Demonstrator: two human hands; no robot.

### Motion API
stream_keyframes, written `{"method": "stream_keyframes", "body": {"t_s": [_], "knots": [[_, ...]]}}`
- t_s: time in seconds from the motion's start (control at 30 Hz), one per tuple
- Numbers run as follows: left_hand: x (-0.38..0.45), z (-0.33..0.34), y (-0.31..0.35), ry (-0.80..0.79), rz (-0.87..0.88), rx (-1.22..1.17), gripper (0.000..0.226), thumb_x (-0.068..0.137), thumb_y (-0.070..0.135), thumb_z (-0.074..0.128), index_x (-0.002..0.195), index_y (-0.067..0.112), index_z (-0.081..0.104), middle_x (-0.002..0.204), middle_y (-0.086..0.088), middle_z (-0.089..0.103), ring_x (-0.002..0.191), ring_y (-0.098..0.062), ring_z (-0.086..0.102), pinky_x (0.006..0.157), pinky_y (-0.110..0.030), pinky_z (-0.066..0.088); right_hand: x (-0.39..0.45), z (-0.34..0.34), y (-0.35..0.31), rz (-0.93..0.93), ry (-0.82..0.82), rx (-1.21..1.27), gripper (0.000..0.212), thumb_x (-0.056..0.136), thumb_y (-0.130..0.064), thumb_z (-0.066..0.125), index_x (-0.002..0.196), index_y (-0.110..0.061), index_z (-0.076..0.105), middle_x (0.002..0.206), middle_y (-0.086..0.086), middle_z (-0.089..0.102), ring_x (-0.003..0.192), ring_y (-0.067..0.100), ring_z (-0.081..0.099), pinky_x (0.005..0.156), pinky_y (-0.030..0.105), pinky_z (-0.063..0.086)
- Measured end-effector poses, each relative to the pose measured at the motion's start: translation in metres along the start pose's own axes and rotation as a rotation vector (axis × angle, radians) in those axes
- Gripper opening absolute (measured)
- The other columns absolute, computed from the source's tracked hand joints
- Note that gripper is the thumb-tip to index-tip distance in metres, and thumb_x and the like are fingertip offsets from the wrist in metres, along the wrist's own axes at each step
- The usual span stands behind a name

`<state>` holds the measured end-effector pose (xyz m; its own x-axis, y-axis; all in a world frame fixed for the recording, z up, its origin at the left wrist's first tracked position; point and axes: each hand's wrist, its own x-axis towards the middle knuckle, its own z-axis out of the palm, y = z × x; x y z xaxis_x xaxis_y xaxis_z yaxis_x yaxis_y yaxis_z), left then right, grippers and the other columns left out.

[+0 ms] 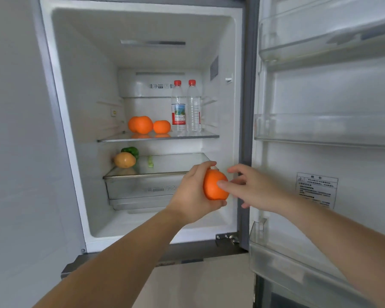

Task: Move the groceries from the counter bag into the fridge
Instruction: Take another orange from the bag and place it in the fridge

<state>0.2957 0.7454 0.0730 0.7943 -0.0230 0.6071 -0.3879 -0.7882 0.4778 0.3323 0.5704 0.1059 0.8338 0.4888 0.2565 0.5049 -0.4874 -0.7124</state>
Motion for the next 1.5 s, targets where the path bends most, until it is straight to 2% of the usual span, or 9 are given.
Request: {"method": "stream_keyframes", "body": {"t_s": [0.3,0.47,0.6,0.67,0.8,0.9,1.1,1.27,1.5], "knots": [[-0.004,-0.079,-0.03,0.109,0.136,0.189,0.085,0.062,0.027,0.085,0.136,0.025,0.043,0.131,0.01,0.045,0.122,-0.01,0.044,0.104,-0.028,0.039,0.052,0.053,-0.057,-0.071,-0.098,0.339,0.056,0.073,-0.041,0.077,0.122,-0.031,0.051,0.114,0.002,0.064,0.094,0.016,0.069,0.075,0.039,0.061],[0.014,-0.121,-0.065,0.136,0.054,0.089,0.079,0.067,0.024,0.07,0.139,0.028,0.041,0.139,0.008,0.044,0.125,-0.005,0.043,0.102,-0.019,0.038,0.097,0.066,-0.092,-0.251,-0.029,0.237,0.061,0.072,-0.032,0.08,0.116,-0.051,0.043,0.115,-0.011,0.053,0.099,0.011,0.062,0.079,0.032,0.057],[0.054,-0.152,-0.096,0.252,-0.113,-0.14,0.058,0.07,0.027,0.056,0.128,0.029,0.056,0.126,0.0,0.06,0.112,-0.013,0.057,0.094,-0.027,0.048,0.146,0.081,-0.118,-0.366,0.046,0.159,0.07,0.067,-0.028,0.086,0.122,-0.042,0.046,0.108,-0.025,0.051,0.101,0.002,0.057,0.087,0.024,0.049],[0.076,-0.168,-0.112,0.25,-0.151,-0.177,0.047,0.075,0.028,0.054,0.122,0.03,0.061,0.119,0.002,0.064,0.107,-0.013,0.06,0.088,-0.023,0.049,0.172,0.089,-0.129,-0.384,0.078,0.141,0.069,0.065,-0.029,0.088,0.121,-0.038,0.047,0.105,-0.025,0.053,0.1,0.003,0.059,0.086,0.024,0.05],[0.114,-0.192,-0.141,0.258,-0.156,-0.102,0.042,0.072,0.036,0.056,0.113,0.03,0.065,0.111,0.005,0.067,0.103,-0.016,0.062,0.093,-0.034,0.051,0.222,0.105,-0.144,-0.391,0.155,0.092,0.069,0.063,-0.035,0.088,0.118,-0.036,0.044,0.103,-0.023,0.052,0.097,0.007,0.058,0.079,0.022,0.048],[0.135,-0.201,-0.161,0.28,-0.171,0.005,0.033,0.087,0.023,0.06,0.119,0.025,0.063,0.118,0.001,0.065,0.108,-0.017,0.057,0.091,-0.02,0.04,0.259,0.116,-0.151,-0.367,0.199,0.062,0.069,0.062,-0.036,0.087,0.116,-0.033,0.044,0.108,-0.009,0.057,0.097,0.013,0.059,0.081,0.027,0.049],[0.165,-0.209,-0.203,0.302,-0.234,0.13,0.035,0.09,0.016,0.056,0.124,0.023,0.061,0.125,-0.002,0.062,0.118,-0.02,0.054,0.095,-0.023,0.036,0.323,0.145,-0.155,-0.385,0.196,0.006,0.084,0.067,-0.04,0.083,0.137,-0.031,0.038,0.116,-0.008,0.052,0.105,0.018,0.056,0.094,0.035,0.046],[0.181,-0.206,-0.225,0.271,-0.319,0.155,0.041,0.086,0.007,0.053,0.123,0.021,0.062,0.126,-0.005,0.062,0.117,-0.02,0.055,0.087,-0.015,0.035,0.37,0.155,-0.149,-0.351,0.107,-0.007,0.053,0.078,-0.023,0.071,0.125,-0.028,0.049,0.105,-0.006,0.057,0.106,0.019,0.058,0.089,0.03,0.046],[0.199,-0.207,-0.238,0.243,-0.405,0.126,0.048,0.089,0.003,0.046,0.134,0.019,0.053,0.133,-0.008,0.056,0.119,-0.025,0.052,0.083,-0.024,0.041,0.405,0.163,-0.148,-0.32,-0.007,-0.02,0.057,0.078,-0.034,0.072,0.123,-0.025,0.039,0.105,0.0,0.059,0.095,0.019,0.059,0.076,0.031,0.047]]}}
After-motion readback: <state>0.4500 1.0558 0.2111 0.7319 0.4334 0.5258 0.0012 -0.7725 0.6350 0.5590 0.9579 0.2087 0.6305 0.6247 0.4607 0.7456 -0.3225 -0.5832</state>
